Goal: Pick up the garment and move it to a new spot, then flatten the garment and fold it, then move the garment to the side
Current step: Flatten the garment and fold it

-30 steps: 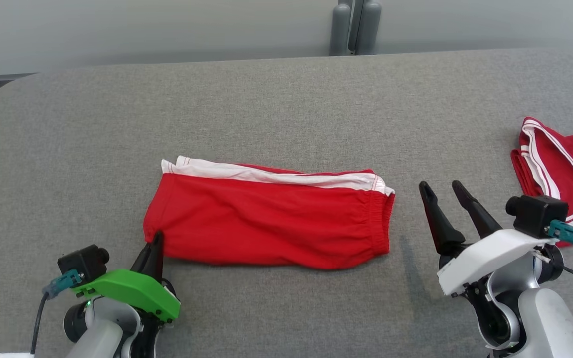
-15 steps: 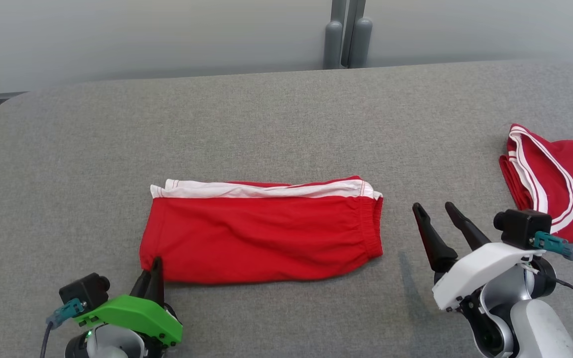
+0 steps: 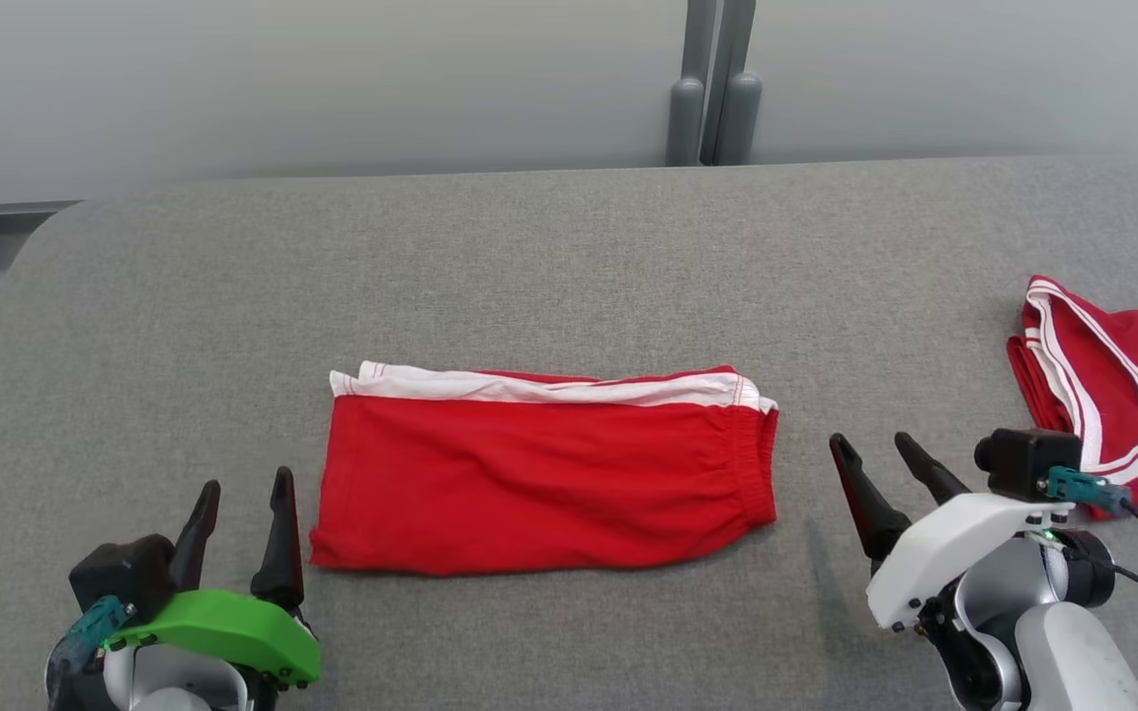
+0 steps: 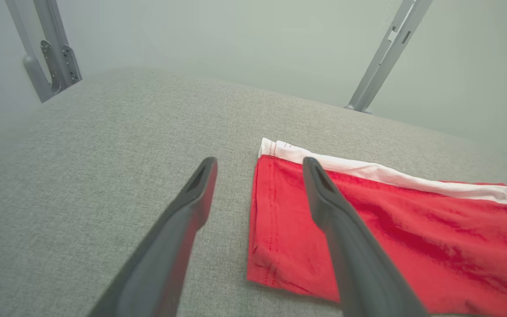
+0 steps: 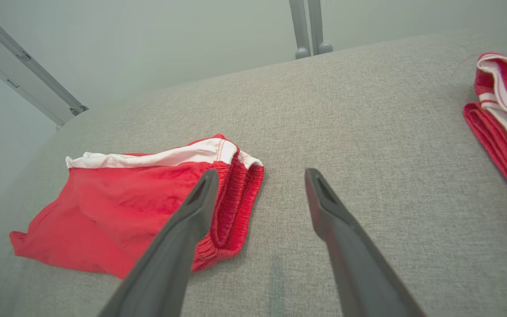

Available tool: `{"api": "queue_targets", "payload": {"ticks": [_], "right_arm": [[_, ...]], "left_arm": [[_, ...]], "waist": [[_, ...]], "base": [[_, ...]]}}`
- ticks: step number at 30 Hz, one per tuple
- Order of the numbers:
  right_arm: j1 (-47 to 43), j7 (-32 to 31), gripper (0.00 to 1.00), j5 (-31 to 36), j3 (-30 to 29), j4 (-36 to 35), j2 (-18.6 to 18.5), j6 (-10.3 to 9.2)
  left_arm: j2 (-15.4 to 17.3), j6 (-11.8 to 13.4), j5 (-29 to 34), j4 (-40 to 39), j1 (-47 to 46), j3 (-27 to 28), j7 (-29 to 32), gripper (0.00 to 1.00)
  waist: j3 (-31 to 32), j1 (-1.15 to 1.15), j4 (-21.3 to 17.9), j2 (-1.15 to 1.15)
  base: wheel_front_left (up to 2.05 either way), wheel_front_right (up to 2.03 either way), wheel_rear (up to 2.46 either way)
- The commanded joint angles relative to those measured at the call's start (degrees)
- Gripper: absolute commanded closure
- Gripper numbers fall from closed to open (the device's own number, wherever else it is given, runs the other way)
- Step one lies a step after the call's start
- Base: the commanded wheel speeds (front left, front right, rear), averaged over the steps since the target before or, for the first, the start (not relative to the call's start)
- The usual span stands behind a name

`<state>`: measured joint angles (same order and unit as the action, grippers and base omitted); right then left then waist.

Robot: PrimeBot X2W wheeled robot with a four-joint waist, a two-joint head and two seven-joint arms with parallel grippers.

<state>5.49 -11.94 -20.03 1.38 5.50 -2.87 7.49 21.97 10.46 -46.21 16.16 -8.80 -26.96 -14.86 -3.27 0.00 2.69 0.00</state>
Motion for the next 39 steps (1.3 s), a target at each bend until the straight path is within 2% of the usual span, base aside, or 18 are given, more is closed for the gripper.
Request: {"api": "queue_targets", "payload": {"ticks": [1,9,23,33,34,35,36,37,38,39], "right_arm": [[1.1,-0.9,0.00,1.0,0.2,0.9,-0.1,-0.01],[6.4,-5.1,0.00,1.3,1.0,7.3,-0.1,-0.01],[14.2,-10.8,0.00,3.4,-0.8,23.9,-0.1,-0.01],[17.6,-12.8,0.00,0.9,-1.4,30.7,-0.1,-0.01],[18.0,-12.9,0.20,0.5,-1.3,31.2,-0.1,-0.01],[18.4,-13.0,0.52,0.2,-1.2,31.6,-0.1,-0.01],[18.8,-13.1,0.60,-0.2,-0.9,31.9,-0.1,-0.01],[19.1,-13.2,0.63,-0.7,-0.7,32.3,-0.1,-0.01],[19.4,-13.3,0.78,-1.4,-0.6,32.6,-0.1,-0.01],[19.7,-13.3,0.87,-2.1,-0.5,32.9,-0.1,-0.01]], "left_arm": [[0.4,0.8,1.6,-2.2,1.9,0.5,-0.3,0.00],[0.1,2.7,4.6,-9.0,6.1,2.1,-0.3,0.00],[-2.7,1.0,4.7,-9.4,7.5,3.5,-0.3,0.00],[-4.3,-0.2,5.8,-8.0,7.1,4.1,-0.3,0.00],[-4.5,-0.4,5.9,-7.9,7.0,4.2,-0.3,0.00],[-4.6,-0.4,6.1,-7.8,6.9,4.2,-0.3,0.00],[-4.7,-0.5,6.2,-7.8,6.9,4.2,-0.3,0.00],[-4.8,-0.7,6.3,-7.7,6.8,4.2,-0.3,0.00],[-4.9,-0.8,6.5,-7.6,6.7,4.3,-0.3,0.00],[-5.0,-0.9,6.6,-7.5,6.6,4.2,-0.3,0.00]], "waist": [[0.5,0.00,1.0,0.00],[0.5,0.00,3.6,0.00],[-0.4,0.00,7.8,0.00],[-0.8,0.00,9.3,0.00],[-0.8,0.00,9.4,0.00],[-0.8,0.00,9.5,0.00],[-0.9,0.00,9.5,0.00],[-0.9,0.00,9.5,0.00],[-0.9,0.00,9.5,0.00],[-0.9,0.00,9.5,0.00]], "base": [[0.00,0.00,0.00],[0.00,0.00,0.00],[0.00,0.00,0.00],[0.00,0.00,0.00],[0.00,0.00,0.00],[0.00,0.00,0.00],[0.00,0.00,0.00],[0.00,0.00,0.00],[0.00,0.00,0.00],[0.00,0.00,0.00]]}}
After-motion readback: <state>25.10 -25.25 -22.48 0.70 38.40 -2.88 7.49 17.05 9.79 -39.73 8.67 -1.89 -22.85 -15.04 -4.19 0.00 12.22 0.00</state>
